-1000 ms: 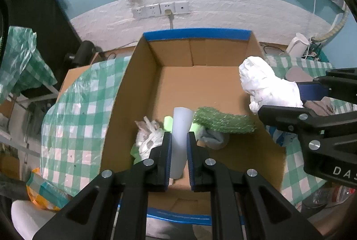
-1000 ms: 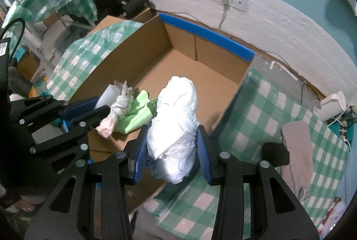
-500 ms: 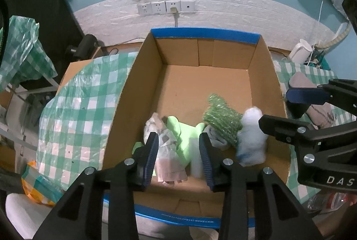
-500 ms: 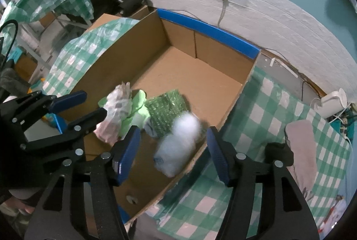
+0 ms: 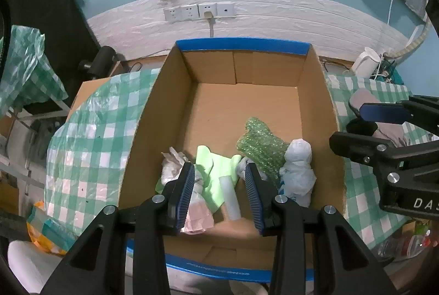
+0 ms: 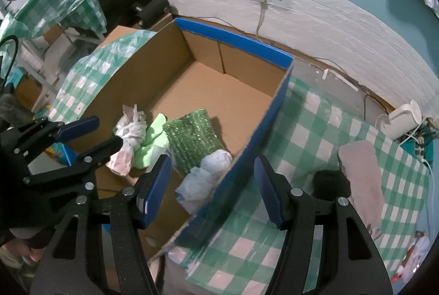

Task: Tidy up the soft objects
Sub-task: 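Release the bag bundle from the right tool while the left lowers the foam tube into the box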

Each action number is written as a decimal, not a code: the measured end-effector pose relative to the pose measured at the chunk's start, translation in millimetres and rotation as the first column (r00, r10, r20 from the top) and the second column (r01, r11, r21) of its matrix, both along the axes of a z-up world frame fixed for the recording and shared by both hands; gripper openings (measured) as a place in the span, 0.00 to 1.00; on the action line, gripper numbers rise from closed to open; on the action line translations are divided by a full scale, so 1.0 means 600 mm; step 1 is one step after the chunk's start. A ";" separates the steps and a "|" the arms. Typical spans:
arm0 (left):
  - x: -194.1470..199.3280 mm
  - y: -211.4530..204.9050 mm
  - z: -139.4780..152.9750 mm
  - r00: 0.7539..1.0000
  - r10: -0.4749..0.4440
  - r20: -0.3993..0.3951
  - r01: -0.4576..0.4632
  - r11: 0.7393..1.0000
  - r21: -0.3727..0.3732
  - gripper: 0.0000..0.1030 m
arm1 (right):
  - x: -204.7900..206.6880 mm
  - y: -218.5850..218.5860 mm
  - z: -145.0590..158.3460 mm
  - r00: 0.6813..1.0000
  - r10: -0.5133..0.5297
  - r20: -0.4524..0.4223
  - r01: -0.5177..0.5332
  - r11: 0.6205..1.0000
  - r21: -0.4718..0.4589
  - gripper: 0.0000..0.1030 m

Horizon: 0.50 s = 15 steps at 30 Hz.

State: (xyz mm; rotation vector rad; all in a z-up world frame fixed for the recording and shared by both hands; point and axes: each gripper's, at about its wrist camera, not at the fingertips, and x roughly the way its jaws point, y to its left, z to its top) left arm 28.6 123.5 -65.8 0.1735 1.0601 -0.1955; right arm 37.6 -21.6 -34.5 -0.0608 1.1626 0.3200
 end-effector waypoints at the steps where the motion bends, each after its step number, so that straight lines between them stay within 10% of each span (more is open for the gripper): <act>1: 0.000 -0.003 0.001 1.000 -0.004 0.001 0.004 1.000 0.002 0.38 | -0.001 -0.005 0.000 1.000 -0.004 0.001 0.004 1.000 -0.001 0.61; 15: -0.007 -0.059 0.013 0.998 -0.058 0.017 0.058 0.998 0.018 0.38 | -0.025 -0.106 -0.008 0.995 -0.100 0.001 0.100 0.995 0.007 0.62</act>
